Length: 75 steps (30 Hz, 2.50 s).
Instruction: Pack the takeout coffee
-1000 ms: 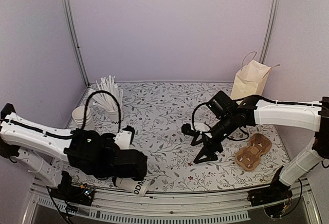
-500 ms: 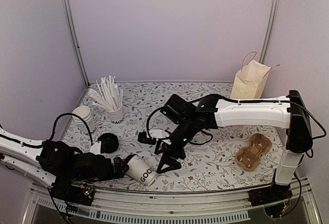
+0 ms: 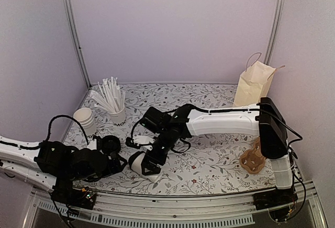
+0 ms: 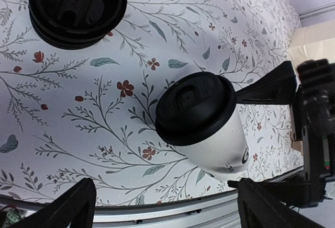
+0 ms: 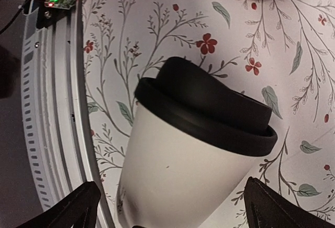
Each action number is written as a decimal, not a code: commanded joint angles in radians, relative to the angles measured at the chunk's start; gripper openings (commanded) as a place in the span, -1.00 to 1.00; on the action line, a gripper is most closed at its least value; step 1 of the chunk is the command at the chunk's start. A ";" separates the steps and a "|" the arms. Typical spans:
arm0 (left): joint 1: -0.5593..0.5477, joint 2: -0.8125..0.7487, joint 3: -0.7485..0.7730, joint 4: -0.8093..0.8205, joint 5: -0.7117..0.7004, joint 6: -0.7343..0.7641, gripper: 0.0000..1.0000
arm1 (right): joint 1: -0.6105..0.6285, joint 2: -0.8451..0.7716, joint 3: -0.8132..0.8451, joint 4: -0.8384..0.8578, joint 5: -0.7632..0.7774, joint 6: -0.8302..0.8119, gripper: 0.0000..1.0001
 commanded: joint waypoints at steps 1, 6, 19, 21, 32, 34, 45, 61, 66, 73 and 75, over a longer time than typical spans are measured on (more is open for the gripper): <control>0.023 -0.003 0.017 -0.031 -0.047 -0.006 0.91 | 0.005 0.078 0.036 -0.030 0.142 0.076 0.97; 0.030 0.004 0.037 -0.034 -0.068 0.033 0.91 | 0.004 0.126 0.051 -0.034 0.192 0.062 0.84; 0.117 -0.143 0.109 0.188 -0.103 0.653 0.99 | -0.139 -0.125 -0.179 0.114 -0.067 -0.061 0.42; 0.150 -0.169 0.112 0.295 -0.021 0.865 0.99 | -0.166 -0.219 -0.273 0.177 -0.138 -0.116 0.41; 0.248 0.243 0.428 0.359 0.560 1.268 0.99 | -0.175 -0.557 -0.526 0.270 -0.230 -0.312 0.45; 0.248 0.285 0.454 0.366 0.566 1.272 0.99 | -0.175 -0.570 -0.532 0.271 -0.222 -0.311 0.44; 0.252 0.308 0.485 0.373 0.555 1.253 0.99 | -0.175 -0.605 -0.554 0.274 -0.245 -0.318 0.45; 0.317 0.251 0.417 0.423 0.691 1.196 0.93 | -0.176 -0.625 -0.548 0.279 -0.249 -0.314 0.45; 0.317 0.254 0.424 0.398 0.705 1.201 0.96 | -0.179 -0.627 -0.546 0.279 -0.246 -0.312 0.46; 0.317 0.285 0.437 0.369 0.678 1.205 0.91 | -0.181 -0.624 -0.535 0.279 -0.255 -0.309 0.46; 0.317 0.295 0.442 0.371 0.679 1.206 0.88 | -0.181 -0.620 -0.534 0.279 -0.257 -0.309 0.46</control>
